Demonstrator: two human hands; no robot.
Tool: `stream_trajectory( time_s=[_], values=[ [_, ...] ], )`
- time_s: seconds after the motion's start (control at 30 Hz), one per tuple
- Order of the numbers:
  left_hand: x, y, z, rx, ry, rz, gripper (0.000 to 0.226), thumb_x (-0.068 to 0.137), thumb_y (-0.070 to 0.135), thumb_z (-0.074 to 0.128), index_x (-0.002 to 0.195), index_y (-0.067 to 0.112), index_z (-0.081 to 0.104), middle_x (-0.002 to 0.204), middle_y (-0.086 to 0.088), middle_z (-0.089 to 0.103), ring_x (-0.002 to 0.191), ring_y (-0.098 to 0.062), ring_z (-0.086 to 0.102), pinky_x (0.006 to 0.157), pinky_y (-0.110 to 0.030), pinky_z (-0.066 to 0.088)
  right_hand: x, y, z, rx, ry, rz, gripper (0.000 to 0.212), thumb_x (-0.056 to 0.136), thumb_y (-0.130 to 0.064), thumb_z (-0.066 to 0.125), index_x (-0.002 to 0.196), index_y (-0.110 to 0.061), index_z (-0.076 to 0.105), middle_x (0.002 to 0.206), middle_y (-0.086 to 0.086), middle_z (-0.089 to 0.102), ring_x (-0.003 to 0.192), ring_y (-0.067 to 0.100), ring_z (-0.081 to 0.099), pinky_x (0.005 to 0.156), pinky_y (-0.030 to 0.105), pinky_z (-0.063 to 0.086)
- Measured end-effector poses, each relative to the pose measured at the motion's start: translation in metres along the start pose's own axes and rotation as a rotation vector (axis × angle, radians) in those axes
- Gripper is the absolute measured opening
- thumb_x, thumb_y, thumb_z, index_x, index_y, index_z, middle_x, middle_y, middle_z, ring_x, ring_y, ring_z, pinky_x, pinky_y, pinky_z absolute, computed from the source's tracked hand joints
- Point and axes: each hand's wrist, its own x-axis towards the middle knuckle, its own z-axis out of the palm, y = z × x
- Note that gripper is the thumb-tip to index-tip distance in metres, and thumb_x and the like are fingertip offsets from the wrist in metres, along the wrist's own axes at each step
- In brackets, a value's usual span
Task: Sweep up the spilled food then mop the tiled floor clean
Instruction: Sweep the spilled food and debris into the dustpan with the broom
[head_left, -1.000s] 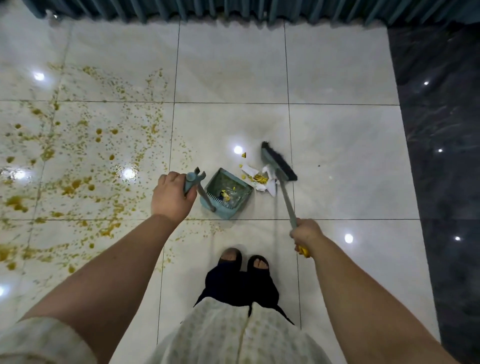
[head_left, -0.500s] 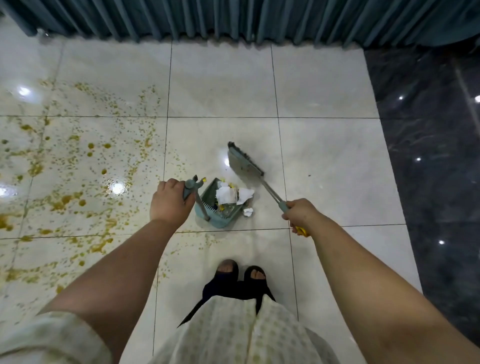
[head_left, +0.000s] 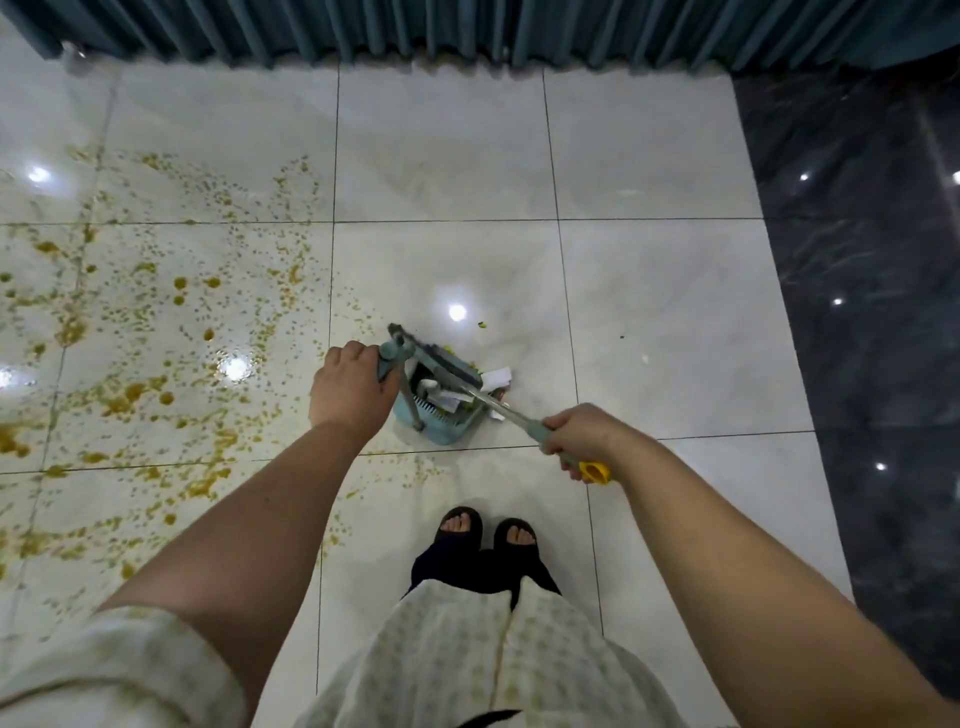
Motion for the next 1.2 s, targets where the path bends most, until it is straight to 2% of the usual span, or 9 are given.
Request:
stream_trajectory(
  time_s=[0.13, 0.23, 0.37, 0.43, 0.6, 0.8, 1.0, 1.1, 1.2],
  values=[
    [-0.001, -0.002, -0.001, 0.005, -0.001, 0.002, 0.039, 0.095, 0.042, 0.045, 0.107, 0.007, 0.059, 0.107, -0.01, 0.056, 0.105, -0.031, 0.048, 0.081, -0.043, 0.047, -0.012, -0.014, -0.034, 0.048, 0.103, -0.03, 0.038, 0.091, -0.007, 0.061, 0.128, -0.016, 0.061, 0.073, 0.013, 0.057, 0.051, 0.018, 0.049, 0.039, 0.017, 0.041],
    [-0.003, -0.001, 0.0, 0.017, 0.008, 0.002, 0.038, 0.094, 0.041, 0.047, 0.107, 0.007, 0.06, 0.106, -0.011, 0.057, 0.104, -0.031, 0.049, 0.079, -0.043, 0.048, 0.008, -0.022, -0.031, 0.055, 0.168, -0.073, 0.044, 0.092, -0.007, 0.06, 0.135, -0.016, 0.056, 0.072, 0.014, 0.057, 0.051, 0.021, 0.051, 0.042, 0.021, 0.043],
    [-0.003, 0.0, 0.003, 0.052, 0.03, -0.004, 0.039, 0.094, 0.042, 0.047, 0.107, 0.008, 0.062, 0.104, -0.01, 0.059, 0.101, -0.03, 0.051, 0.076, -0.04, 0.047, 0.055, -0.031, -0.011, -0.024, 0.221, -0.121, 0.044, 0.092, -0.006, 0.055, 0.135, -0.01, 0.054, 0.075, 0.019, 0.06, 0.061, 0.031, 0.06, 0.062, 0.04, 0.056],
    [-0.002, -0.002, 0.006, 0.071, 0.043, -0.014, 0.04, 0.093, 0.043, 0.046, 0.107, 0.009, 0.062, 0.104, -0.009, 0.06, 0.101, -0.029, 0.052, 0.077, -0.04, 0.047, 0.073, -0.03, 0.0, -0.076, 0.222, -0.132, 0.043, 0.091, -0.006, 0.054, 0.135, -0.008, 0.054, 0.079, 0.015, 0.059, 0.07, 0.032, 0.061, 0.069, 0.039, 0.055],
    [-0.003, -0.004, 0.006, 0.097, 0.028, -0.025, 0.04, 0.094, 0.043, 0.044, 0.11, 0.011, 0.06, 0.107, -0.007, 0.059, 0.104, -0.029, 0.05, 0.081, -0.04, 0.046, 0.083, -0.015, 0.023, -0.151, 0.109, -0.041, 0.044, 0.091, -0.005, 0.05, 0.135, -0.012, 0.054, 0.083, 0.02, 0.059, 0.057, 0.028, 0.059, 0.05, 0.029, 0.05],
    [-0.003, -0.002, 0.001, 0.052, 0.006, -0.018, 0.042, 0.094, 0.043, 0.043, 0.112, 0.009, 0.059, 0.112, -0.009, 0.058, 0.108, -0.029, 0.048, 0.084, -0.041, 0.046, 0.028, -0.01, 0.017, -0.048, -0.039, 0.009, 0.041, 0.091, -0.006, 0.056, 0.131, -0.013, 0.056, 0.077, 0.018, 0.058, 0.052, 0.022, 0.052, 0.051, 0.026, 0.045],
    [-0.003, 0.001, -0.003, 0.062, -0.015, -0.018, 0.043, 0.095, 0.044, 0.042, 0.118, 0.01, 0.057, 0.116, -0.008, 0.056, 0.112, -0.028, 0.047, 0.086, -0.041, 0.045, -0.003, -0.013, -0.035, 0.228, 0.084, -0.053, 0.041, 0.091, -0.007, 0.057, 0.131, -0.017, 0.058, 0.07, 0.016, 0.057, 0.047, 0.019, 0.046, 0.042, 0.022, 0.04],
    [-0.005, 0.002, -0.001, 0.054, -0.001, -0.014, 0.042, 0.095, 0.043, 0.043, 0.115, 0.01, 0.058, 0.114, -0.009, 0.057, 0.109, -0.029, 0.048, 0.084, -0.04, 0.045, 0.017, -0.013, -0.03, 0.358, 0.127, -0.082, 0.042, 0.093, -0.01, 0.055, 0.135, -0.017, 0.055, 0.07, 0.015, 0.055, 0.047, 0.019, 0.044, 0.043, 0.022, 0.038],
    [-0.004, 0.0, 0.001, 0.061, 0.015, -0.015, 0.042, 0.095, 0.044, 0.043, 0.114, 0.01, 0.059, 0.111, -0.008, 0.058, 0.107, -0.028, 0.049, 0.083, -0.04, 0.045, 0.05, -0.018, -0.007, 0.485, 0.167, -0.082, 0.038, 0.097, -0.022, 0.055, 0.135, -0.019, 0.054, 0.07, 0.015, 0.054, 0.048, 0.019, 0.045, 0.045, 0.023, 0.04]
  ],
)
